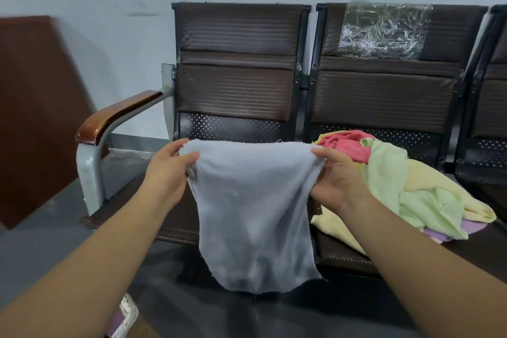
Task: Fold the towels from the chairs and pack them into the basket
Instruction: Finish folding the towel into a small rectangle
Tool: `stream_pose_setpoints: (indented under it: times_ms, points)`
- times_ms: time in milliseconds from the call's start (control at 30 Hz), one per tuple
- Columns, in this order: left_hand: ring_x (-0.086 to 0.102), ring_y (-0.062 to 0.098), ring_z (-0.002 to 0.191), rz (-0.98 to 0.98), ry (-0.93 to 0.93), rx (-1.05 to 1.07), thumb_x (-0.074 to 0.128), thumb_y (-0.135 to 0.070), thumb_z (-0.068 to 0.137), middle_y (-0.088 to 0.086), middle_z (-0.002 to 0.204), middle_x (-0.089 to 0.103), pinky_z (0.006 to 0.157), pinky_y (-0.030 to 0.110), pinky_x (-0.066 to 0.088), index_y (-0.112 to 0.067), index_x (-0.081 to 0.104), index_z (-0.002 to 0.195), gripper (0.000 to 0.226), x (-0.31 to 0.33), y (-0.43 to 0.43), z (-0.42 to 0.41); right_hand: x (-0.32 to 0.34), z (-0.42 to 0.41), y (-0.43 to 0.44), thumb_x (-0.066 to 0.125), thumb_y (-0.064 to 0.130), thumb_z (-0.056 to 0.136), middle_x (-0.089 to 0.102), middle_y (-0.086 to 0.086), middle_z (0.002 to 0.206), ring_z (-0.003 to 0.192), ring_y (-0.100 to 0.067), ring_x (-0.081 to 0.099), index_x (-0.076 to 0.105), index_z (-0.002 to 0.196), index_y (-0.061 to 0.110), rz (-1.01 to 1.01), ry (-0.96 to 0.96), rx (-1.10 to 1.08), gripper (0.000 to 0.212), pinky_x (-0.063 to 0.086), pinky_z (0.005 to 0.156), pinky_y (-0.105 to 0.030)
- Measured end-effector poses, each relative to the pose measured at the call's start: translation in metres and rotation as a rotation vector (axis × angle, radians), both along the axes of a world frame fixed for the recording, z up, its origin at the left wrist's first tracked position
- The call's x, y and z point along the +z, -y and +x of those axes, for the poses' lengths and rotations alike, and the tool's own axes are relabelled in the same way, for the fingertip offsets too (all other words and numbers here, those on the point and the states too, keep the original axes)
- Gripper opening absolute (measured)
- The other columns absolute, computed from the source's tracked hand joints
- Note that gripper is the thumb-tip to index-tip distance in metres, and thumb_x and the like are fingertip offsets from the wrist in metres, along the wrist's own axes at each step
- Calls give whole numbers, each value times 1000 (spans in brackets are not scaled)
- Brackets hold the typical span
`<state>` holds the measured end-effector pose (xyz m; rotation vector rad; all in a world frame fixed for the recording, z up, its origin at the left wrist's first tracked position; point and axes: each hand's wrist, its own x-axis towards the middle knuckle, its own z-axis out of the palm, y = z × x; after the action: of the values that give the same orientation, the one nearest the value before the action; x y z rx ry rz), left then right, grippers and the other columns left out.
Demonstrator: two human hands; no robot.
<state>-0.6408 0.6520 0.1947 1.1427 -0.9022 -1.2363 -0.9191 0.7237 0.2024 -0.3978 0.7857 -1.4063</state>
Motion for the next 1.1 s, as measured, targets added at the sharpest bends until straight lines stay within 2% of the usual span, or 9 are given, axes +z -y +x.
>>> stream_pose_setpoints:
  times_ms: [100,200,267,400,500,600,767,1033,1100]
  points:
    - [64,9,93,-217,751,-6,53,-4,97,-4,99,70,76,19,47,-22,68,107,25,-3,-10,4,-10,4,1,54,38,100,67,-24,124,114,-35,66,67,119,-8,195,-107,210,51,46,101,-47]
    - [57,14,79,-280,1003,-17,42,-16,104,-1,86,64,68,29,42,-18,62,92,23,0,-9,5,-14,9,3,58,32,98,70,-21,118,112,-34,66,69,113,-5,238,-158,225,41,50,97,-46]
    - [52,16,70,-164,945,-24,38,-19,105,3,79,60,58,28,39,-17,56,83,29,-1,-7,6,-12,7,6,60,18,94,71,-18,108,100,-33,70,68,101,-4,139,-100,58,24,54,87,-43]
    - [51,16,61,229,60,-148,47,-13,102,1,61,59,51,26,41,-16,56,70,34,13,-8,8,-3,4,9,55,7,89,63,-23,131,106,-31,66,56,133,-4,56,-110,-83,45,59,82,-39]
    - [67,17,78,167,-192,-320,56,-22,100,7,88,70,64,28,57,-6,63,113,23,32,-6,19,12,2,14,55,5,90,58,-27,135,104,-32,63,56,122,4,7,-238,-139,31,55,87,-43]
    - [65,22,93,31,151,-259,58,5,93,11,104,67,78,29,55,-7,56,131,40,50,2,37,31,-4,20,58,-5,90,64,-26,101,89,-30,60,50,93,8,-37,-394,-242,15,53,83,-44]
    - [57,18,90,-241,1039,-7,57,-18,99,2,104,63,71,25,42,-19,72,112,19,106,19,64,60,-24,37,70,5,86,30,-3,65,57,-15,30,38,57,23,-60,-754,-297,47,26,49,-28]
    - [66,20,89,-103,135,-75,73,-20,90,15,119,69,82,35,56,-10,71,99,14,124,31,68,97,-22,50,66,-11,86,70,-19,95,76,-25,71,71,96,6,-189,-606,-257,20,61,70,-33]
    - [68,16,91,-106,317,-220,72,-10,89,10,120,66,83,29,55,-9,69,115,27,117,31,74,96,-22,53,69,-12,82,70,-18,103,84,-25,71,71,98,9,-199,-747,-196,27,61,73,-32]
